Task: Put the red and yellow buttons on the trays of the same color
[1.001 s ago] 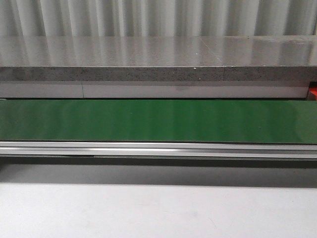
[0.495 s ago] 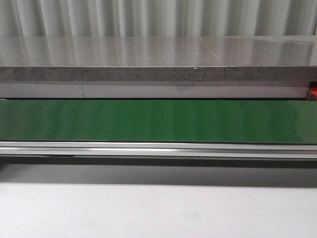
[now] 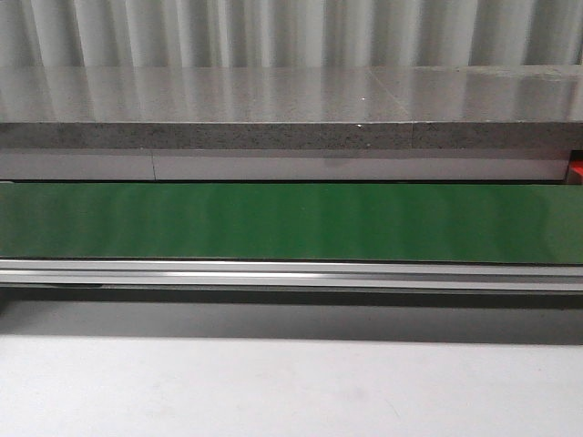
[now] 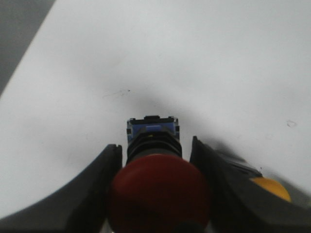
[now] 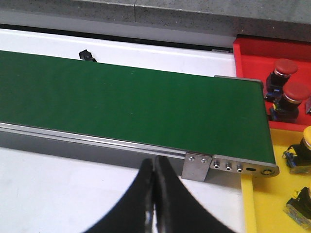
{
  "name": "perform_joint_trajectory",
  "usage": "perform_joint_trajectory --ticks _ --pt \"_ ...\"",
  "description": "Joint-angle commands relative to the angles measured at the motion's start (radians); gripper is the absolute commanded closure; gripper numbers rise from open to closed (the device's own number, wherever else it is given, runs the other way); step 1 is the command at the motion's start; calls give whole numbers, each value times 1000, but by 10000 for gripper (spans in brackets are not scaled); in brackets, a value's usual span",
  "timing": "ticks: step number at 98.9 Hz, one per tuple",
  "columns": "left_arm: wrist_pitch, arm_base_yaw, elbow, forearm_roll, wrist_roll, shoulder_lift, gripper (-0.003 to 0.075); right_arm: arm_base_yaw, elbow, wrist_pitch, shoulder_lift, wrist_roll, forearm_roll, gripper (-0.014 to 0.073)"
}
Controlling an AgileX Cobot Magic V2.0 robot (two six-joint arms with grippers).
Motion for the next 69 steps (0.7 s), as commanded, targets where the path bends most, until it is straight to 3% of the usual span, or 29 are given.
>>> perform_joint_trajectory --ticks 1,22,46,69 --pt "13 -5 -31 -4 86 -126 584 3 -25 -83 10 -6 -6 662" --pt "38 -43 1 -13 170 -282 584 3 -25 -83 10 -6 -6 662" --pt "-22 -172 180 -23 200 -465 584 3 -25 -83 10 -6 -6 662" --pt "-52 -283 341 -25 223 -512 584 3 -25 -83 10 -6 -6 662"
